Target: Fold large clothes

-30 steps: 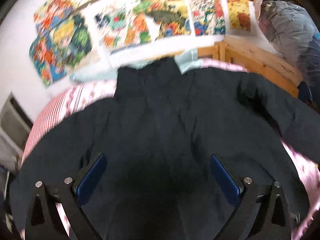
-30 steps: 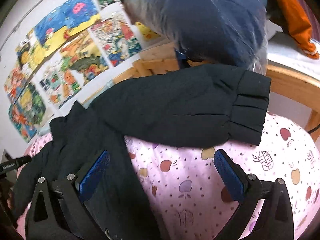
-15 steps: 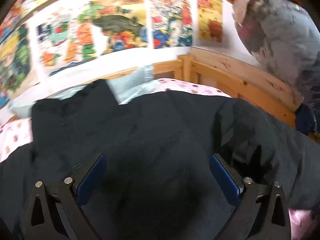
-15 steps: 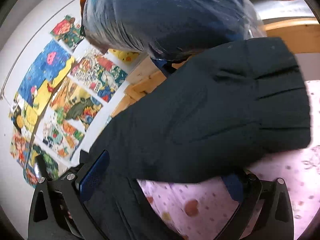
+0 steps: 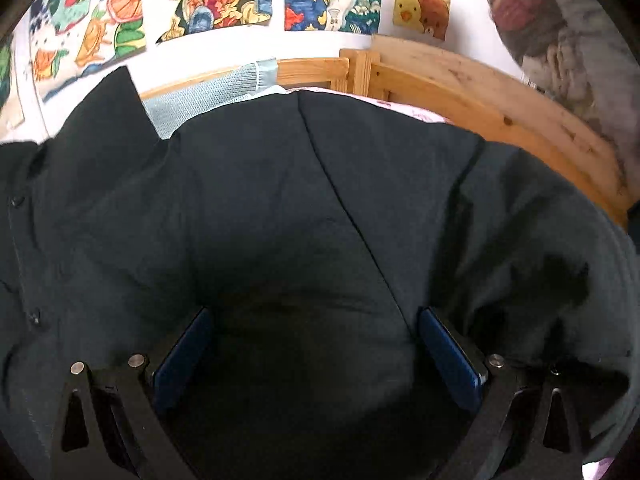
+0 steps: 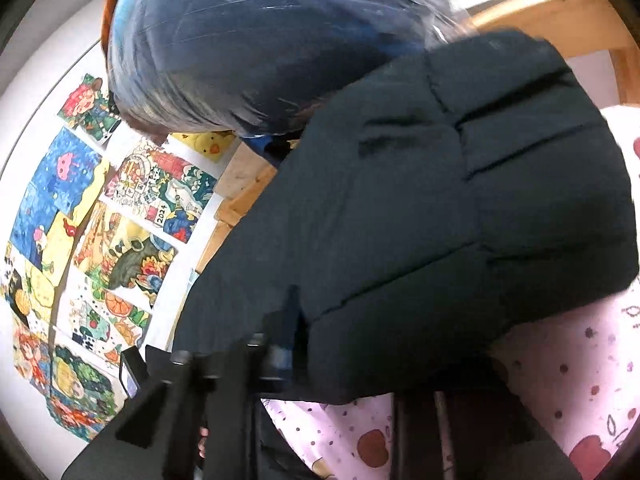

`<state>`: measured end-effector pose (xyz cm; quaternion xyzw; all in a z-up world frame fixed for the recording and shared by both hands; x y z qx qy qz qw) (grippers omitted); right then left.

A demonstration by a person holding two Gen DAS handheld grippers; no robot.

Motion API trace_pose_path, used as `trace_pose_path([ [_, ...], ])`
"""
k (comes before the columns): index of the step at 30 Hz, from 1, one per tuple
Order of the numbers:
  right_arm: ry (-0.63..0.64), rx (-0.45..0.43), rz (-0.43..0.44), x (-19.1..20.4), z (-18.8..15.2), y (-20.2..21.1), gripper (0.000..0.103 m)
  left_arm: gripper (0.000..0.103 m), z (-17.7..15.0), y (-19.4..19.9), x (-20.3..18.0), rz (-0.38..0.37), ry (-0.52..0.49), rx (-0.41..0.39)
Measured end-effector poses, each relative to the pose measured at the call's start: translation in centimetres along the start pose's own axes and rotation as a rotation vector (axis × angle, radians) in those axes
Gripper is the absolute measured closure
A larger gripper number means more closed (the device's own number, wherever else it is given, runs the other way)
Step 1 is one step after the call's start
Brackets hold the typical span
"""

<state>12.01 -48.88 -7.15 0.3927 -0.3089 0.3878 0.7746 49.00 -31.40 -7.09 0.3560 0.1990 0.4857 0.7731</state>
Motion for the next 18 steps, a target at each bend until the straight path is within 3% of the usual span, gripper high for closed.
trace_pose_path([
  [5,0.270,-0.038,0.028,6.2,0.4,1.3,0.093,0.000,0.0,2.8,1.8,-0.109,0.096,-0.037],
  [8,0.509,-0.030,0.117,12.6,0.7,1.1,0.094,0.000,0.2,5.3,3.4,-0.154,0.117,-0.060],
  [11,0.745,0.005,0.227,19.0,-0.3,0.5,0.094,0.000,0.1,8.3,6.3,-0.135,0.089,-0.099],
  [14,0.894,0.114,0.372,24.5,-2.4,-0.9,0.094,0.000,-1.2,11.3,10.0,-0.077,0.085,-0.142],
  [18,1.000,0.299,0.537,30.2,-7.6,-3.5,0.094,0.000,-3.9,14.5,16.5,0.038,0.219,-0.223],
])
Point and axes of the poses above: each gripper's, at about its wrist camera, not at the fingertips, and y roughly against the way its jaws point, x to its left, z to its top, the point moved 1 cm from there along -y, roughly the way its jaws point, and after that the axes turned 7 degrees about z, right-handed, at the moved point
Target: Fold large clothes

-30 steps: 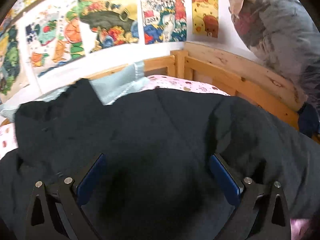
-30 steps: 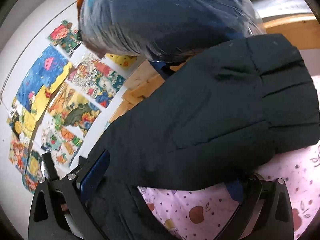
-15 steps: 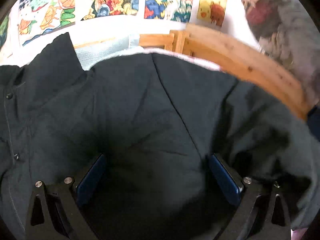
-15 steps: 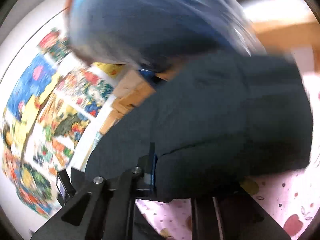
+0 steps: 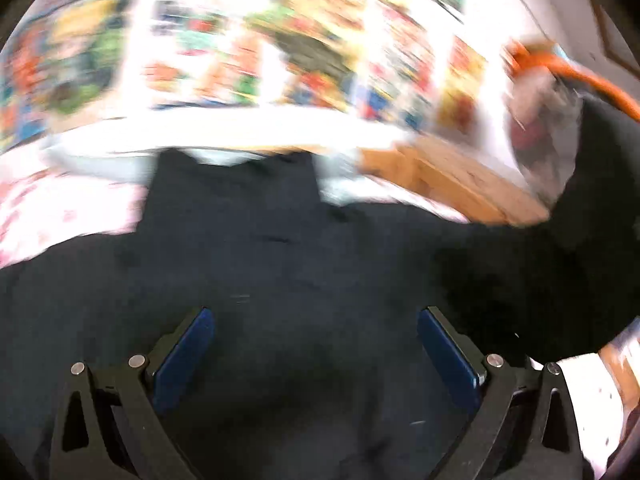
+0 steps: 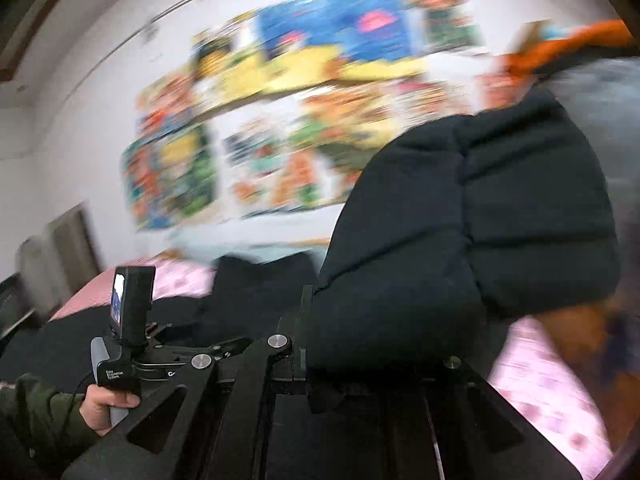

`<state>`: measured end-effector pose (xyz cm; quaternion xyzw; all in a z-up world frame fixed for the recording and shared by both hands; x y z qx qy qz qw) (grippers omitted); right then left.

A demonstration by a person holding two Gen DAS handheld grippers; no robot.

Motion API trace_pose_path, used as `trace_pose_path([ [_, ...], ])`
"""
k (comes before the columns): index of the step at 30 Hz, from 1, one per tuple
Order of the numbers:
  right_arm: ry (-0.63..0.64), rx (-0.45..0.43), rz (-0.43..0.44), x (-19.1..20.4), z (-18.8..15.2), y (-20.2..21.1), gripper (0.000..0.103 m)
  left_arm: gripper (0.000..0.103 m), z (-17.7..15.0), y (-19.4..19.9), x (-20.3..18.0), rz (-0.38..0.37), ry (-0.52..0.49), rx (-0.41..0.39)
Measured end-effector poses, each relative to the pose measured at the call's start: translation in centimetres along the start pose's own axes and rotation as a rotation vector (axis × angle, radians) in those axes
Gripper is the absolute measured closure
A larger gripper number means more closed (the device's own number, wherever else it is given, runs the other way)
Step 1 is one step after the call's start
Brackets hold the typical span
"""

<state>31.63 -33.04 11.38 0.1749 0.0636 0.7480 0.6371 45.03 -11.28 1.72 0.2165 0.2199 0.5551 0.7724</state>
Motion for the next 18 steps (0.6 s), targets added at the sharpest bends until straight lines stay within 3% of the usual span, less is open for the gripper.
trace_pose_path([
  [5,0.033,0.162,0.243,5.7,-2.1,-7.5,0.089,0.001,-1.3,1.5,8.1,0.056,0.294,-0.026],
  [6,0.009,0.202,0.297,6.0,-3.1,-8.7,0.075,0.001,-1.7,1.3,8.8,0.057,0.315,-0.030],
  [7,-0.012,0.241,0.336,6.4,-4.3,-9.7,0.046,0.001,-2.0,1.4,9.8,0.062,0.337,-0.032],
  [9,-0.056,0.280,0.368,6.8,-7.0,-10.8,0.025,0.000,-2.6,1.5,11.1,0.052,0.366,-0.039],
  [12,-0.103,0.300,0.435,6.8,-8.8,-10.4,0.024,0.000,-3.4,1.2,12.4,0.013,0.394,-0.035],
  [16,-0.135,0.260,0.454,5.8,-9.8,-7.3,0.014,0.000,-3.9,0.4,12.2,-0.064,0.376,-0.003],
  [18,-0.131,0.228,0.433,4.2,-9.8,-5.7,0.013,0.000,-4.2,-0.4,11.7,-0.049,0.348,0.024],
])
Point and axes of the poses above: each gripper's, at about its wrist camera, not at the fingertips, and y roughly against the way its jaws point, x to its left, z to its top, the point moved 1 cm from there along -y, roughly the way its jaws point, and after that the axes turned 7 degrees about z, right-handed, at the moved point
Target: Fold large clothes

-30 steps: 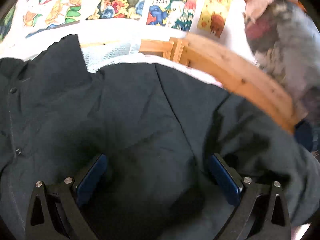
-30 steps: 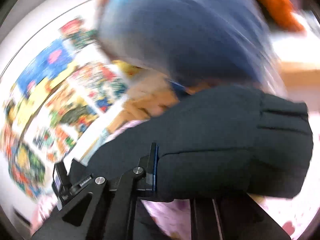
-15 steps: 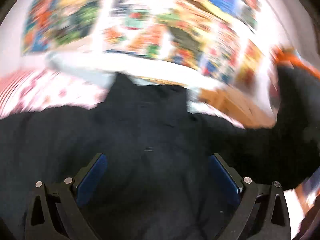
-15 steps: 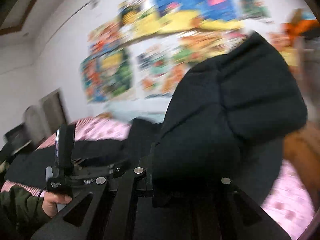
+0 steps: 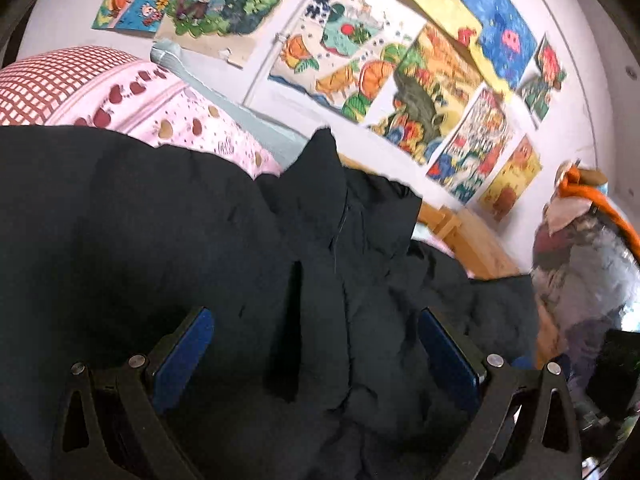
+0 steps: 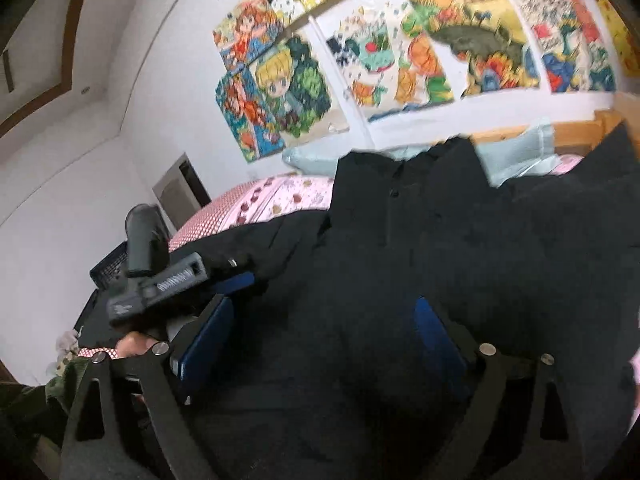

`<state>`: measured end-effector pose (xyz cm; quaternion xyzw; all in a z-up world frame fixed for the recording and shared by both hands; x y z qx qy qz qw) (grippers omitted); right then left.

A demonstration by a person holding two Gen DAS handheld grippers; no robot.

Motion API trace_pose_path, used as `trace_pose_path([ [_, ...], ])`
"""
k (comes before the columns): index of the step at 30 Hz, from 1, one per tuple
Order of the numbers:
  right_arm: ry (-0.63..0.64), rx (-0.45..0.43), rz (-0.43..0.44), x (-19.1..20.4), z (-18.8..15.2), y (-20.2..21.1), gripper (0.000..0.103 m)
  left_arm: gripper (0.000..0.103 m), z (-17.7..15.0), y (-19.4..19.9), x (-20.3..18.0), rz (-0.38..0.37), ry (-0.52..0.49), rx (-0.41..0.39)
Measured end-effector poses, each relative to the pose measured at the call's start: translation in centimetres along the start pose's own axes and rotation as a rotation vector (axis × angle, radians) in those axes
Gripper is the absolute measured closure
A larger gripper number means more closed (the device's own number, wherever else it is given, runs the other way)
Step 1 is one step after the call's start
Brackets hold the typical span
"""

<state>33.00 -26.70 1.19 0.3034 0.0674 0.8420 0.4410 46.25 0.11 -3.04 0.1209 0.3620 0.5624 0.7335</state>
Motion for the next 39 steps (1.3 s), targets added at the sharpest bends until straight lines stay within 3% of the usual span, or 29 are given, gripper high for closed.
trace_pose_path([
  [5,0.016,-0.069,-0.152,-2.9,1.0,1.4,0.013,0.001,-1.7,-3.8,-1.2,0.096,-0.085,0.165],
  [7,-0.008,-0.064,-0.239,-3.9,1.1,1.5,0.013,0.007,-2.5,-5.0,-1.9,0.116,-0.123,0.218],
  [9,-0.014,-0.037,-0.337,-4.6,1.5,1.5,0.013,0.027,-2.9,-5.5,-2.5,0.091,-0.119,0.252],
  [10,-0.006,-0.034,-0.376,-4.8,1.6,1.7,0.013,0.046,-2.9,-5.8,-2.8,0.059,-0.106,0.272],
  [11,0.003,-0.035,-0.396,-4.9,1.9,2.1,0.013,0.051,-2.9,-6.0,-2.8,0.054,-0.099,0.281],
  [14,0.022,-0.066,-0.470,-5.0,2.6,3.9,0.013,0.063,-2.7,-5.3,-3.2,0.071,-0.101,0.230],
  [16,0.003,-0.107,-0.521,-5.2,3.2,5.5,0.012,0.081,-2.6,-3.5,-3.7,0.091,-0.130,0.115],
  [17,-0.009,-0.123,-0.537,-5.4,3.5,6.0,0.012,0.083,-2.5,-2.5,-3.7,0.091,-0.137,0.069],
  [20,-0.016,-0.147,-0.588,-5.6,4.0,6.9,0.010,0.086,-2.1,1.3,-2.8,0.118,-0.109,-0.100],
  [25,0.050,-0.124,-0.644,-6.0,5.0,5.6,0.010,0.086,-0.5,6.6,0.9,0.250,-0.034,-0.275],
  [27,0.058,-0.060,-0.645,-6.5,5.6,3.5,0.010,0.086,-0.6,7.0,1.8,0.299,-0.055,-0.264],
  [31,0.028,0.094,-0.453,-8.4,6.7,-2.7,0.010,0.086,-1.6,4.6,2.5,0.373,-0.103,-0.136],
  [32,0.023,0.121,-0.443,-8.7,6.6,-3.8,0.010,0.086,-1.7,3.7,2.6,0.393,-0.119,-0.100],
  [35,0.062,0.296,-0.485,-10.0,5.3,-9.4,0.010,0.084,-2.3,2.1,2.7,0.445,-0.158,-0.056],
  [39,0.119,0.361,-0.539,-11.0,3.2,-12.1,0.005,0.071,-2.8,1.9,3.3,0.429,-0.127,-0.033],
])
Point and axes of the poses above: each gripper's, at about its wrist camera, not at the fingertips, and y roughly against the way its jaws point, x to its left, z to its top, the point moved 1 cm from there along -y, roughly the way its jaws point, and after that the axes turned 7 degrees about z, right-handed, at the moved point
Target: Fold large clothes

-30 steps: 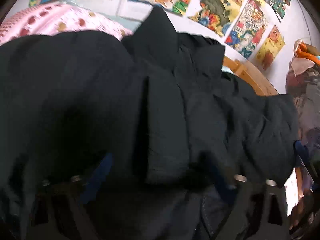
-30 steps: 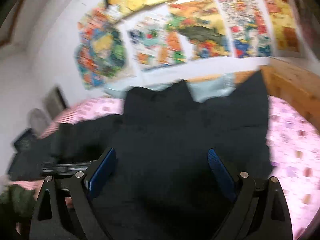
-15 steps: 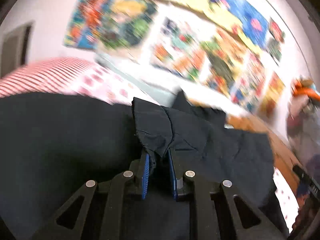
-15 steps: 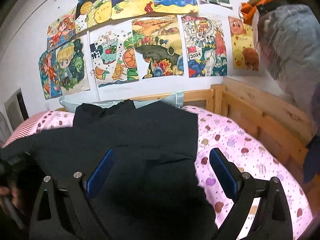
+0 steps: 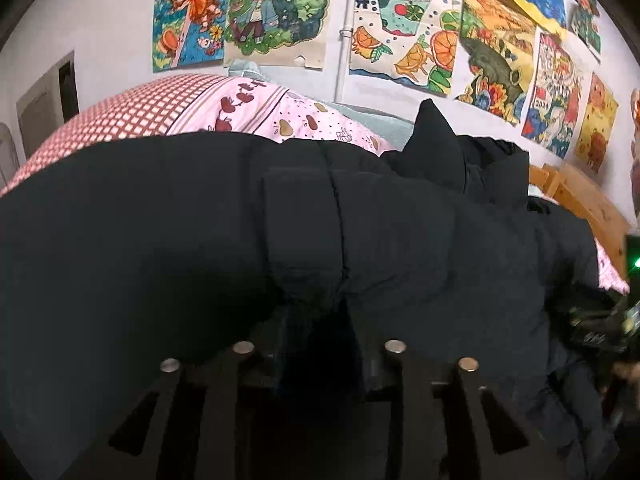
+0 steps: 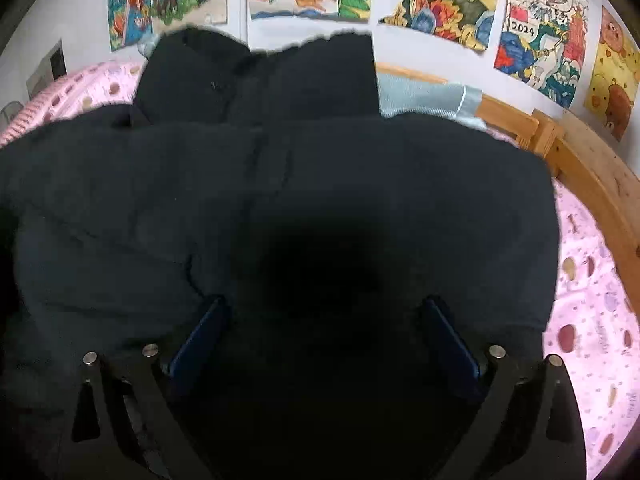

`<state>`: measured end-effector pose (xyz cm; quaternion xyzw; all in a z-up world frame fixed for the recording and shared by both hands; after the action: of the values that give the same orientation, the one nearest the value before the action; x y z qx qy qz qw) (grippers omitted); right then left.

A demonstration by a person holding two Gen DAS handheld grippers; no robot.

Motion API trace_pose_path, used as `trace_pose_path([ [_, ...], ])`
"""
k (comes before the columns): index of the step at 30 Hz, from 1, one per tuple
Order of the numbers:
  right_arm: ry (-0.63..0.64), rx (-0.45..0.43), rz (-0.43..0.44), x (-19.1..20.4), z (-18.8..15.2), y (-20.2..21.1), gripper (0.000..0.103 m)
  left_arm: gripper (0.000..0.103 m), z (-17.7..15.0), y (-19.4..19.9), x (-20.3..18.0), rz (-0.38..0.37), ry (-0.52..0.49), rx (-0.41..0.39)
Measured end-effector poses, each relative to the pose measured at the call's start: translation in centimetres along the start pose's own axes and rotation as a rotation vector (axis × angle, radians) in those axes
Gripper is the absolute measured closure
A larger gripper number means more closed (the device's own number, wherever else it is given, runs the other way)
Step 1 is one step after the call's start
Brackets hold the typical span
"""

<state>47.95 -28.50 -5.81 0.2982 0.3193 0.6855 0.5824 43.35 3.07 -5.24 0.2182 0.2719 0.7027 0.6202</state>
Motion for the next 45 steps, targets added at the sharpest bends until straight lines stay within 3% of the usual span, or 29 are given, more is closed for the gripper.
trace_pose_path([
  [3,-0.004,-0.027,0.006,-0.1,-1.0,-0.1,0.004,0.060,0.1,0.5,0.3,-0.017,0.023,-0.002],
  [5,-0.004,-0.048,0.010,-0.1,-1.6,0.0,0.004,0.035,0.3,1.2,0.5,-0.019,0.029,-0.014],
  [7,-0.002,-0.079,0.017,-0.2,-2.1,0.5,0.003,0.018,0.3,2.5,0.9,-0.034,0.047,-0.045],
  [8,-0.001,-0.088,0.020,-0.2,-2.3,0.6,0.003,0.015,0.2,3.5,1.4,-0.050,0.062,-0.070],
  [11,-0.005,-0.128,0.036,-0.4,-3.0,1.2,0.003,0.012,0.0,6.0,3.2,-0.103,0.096,-0.092],
  [16,0.019,-0.208,0.000,0.4,-3.7,3.3,0.003,0.010,-1.4,9.9,8.5,-0.041,0.227,-0.068],
  [21,0.189,-0.334,0.141,6.0,-2.9,8.7,0.003,0.008,-4.7,13.1,13.7,0.045,0.368,-0.026],
  [24,0.382,-0.237,0.231,12.5,-3.3,8.5,0.003,0.008,-7.4,14.7,15.7,0.092,0.435,-0.017],
  [27,0.599,-0.149,0.187,18.7,-4.7,6.1,0.003,0.007,-9.7,15.5,17.2,0.106,0.511,-0.007],
  [30,0.669,-0.135,0.117,21.7,-5.1,4.3,0.005,0.007,-10.0,14.7,19.2,0.142,0.595,0.012],
  [32,0.654,-0.141,0.062,22.3,-4.7,3.4,0.027,0.007,-10.0,14.1,21.0,0.170,0.674,-0.001],
  [33,0.637,-0.136,0.064,22.5,-4.5,3.2,0.046,0.007,-10.1,14.0,21.6,0.177,0.699,-0.019],
  [34,0.608,-0.140,0.089,22.1,-4.5,3.2,0.061,0.008,-10.1,13.9,22.1,0.187,0.716,-0.035],
  [37,0.565,-0.187,0.176,20.8,-5.2,4.9,0.087,0.008,-9.7,13.8,22.2,0.231,0.724,-0.062],
  [40,0.528,-0.174,0.299,19.5,-5.9,6.5,0.090,0.009,-8.9,13.8,22.7,0.273,0.759,-0.087],
  [42,0.516,-0.115,0.388,18.5,-5.9,6.3,0.090,0.009,-8.6,13.9,22.9,0.302,0.780,-0.113],
  [45,0.509,-0.064,0.427,18.1,-7.1,5.8,0.084,0.012,-8.0,13.5,23.2,0.339,0.751,-0.116],
])
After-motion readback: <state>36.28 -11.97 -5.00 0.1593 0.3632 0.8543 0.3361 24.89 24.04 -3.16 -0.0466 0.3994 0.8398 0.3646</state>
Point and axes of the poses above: each gripper's, at about its wrist camera, not at the fingertips, and y roughly against the way its jaws point, x to its left, z to its top, the point moved 1 cm from there along -y, roughly the way its jaws point, and after that the axes turned 7 degrees about z, right-handed, at the moved point
